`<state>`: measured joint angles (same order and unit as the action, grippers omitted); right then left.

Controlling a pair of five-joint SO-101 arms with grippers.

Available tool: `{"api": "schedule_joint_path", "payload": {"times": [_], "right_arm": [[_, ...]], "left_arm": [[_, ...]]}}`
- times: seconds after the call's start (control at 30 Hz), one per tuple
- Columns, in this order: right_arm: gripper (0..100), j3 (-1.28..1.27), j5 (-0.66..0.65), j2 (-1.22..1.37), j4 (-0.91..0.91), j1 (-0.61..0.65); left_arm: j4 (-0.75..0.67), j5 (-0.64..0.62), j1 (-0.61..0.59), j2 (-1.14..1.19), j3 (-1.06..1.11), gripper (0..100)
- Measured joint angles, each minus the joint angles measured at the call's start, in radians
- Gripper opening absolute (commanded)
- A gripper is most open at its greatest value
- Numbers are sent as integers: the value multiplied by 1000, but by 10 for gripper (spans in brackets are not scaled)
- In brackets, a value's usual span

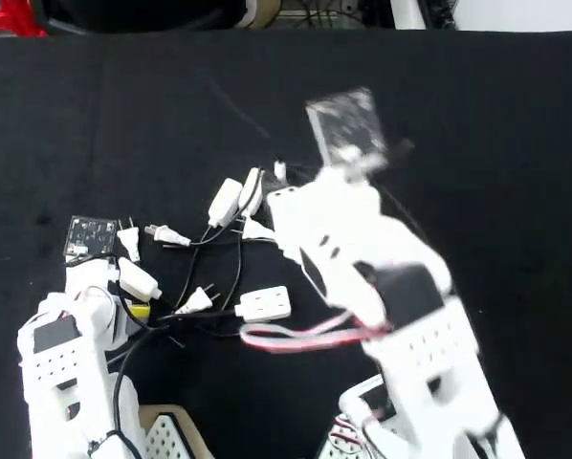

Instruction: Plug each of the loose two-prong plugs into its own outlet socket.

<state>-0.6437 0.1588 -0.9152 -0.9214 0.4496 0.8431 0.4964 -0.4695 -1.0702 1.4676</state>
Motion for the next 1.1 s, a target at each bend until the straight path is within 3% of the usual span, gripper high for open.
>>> {"api": "schedule_joint_path", "payload": {"times": [0.13, 0.3, 0.47, 0.83, 1.1], "right_arm": [[11, -226, 161, -232, 252, 35], [11, -574, 250, -488, 575, 87], [11, -847, 311, -683, 715, 98], [11, -987, 319, -884, 638, 123], [11, -891, 319, -884, 364, 216]], "left_arm": [[21, 0, 78, 0, -34, 346], [43, -83, 209, -6, -147, 346], [75, -187, 362, -104, -227, 346], [293, -259, 729, -641, -235, 346], [269, -262, 730, -733, -203, 346]]}}
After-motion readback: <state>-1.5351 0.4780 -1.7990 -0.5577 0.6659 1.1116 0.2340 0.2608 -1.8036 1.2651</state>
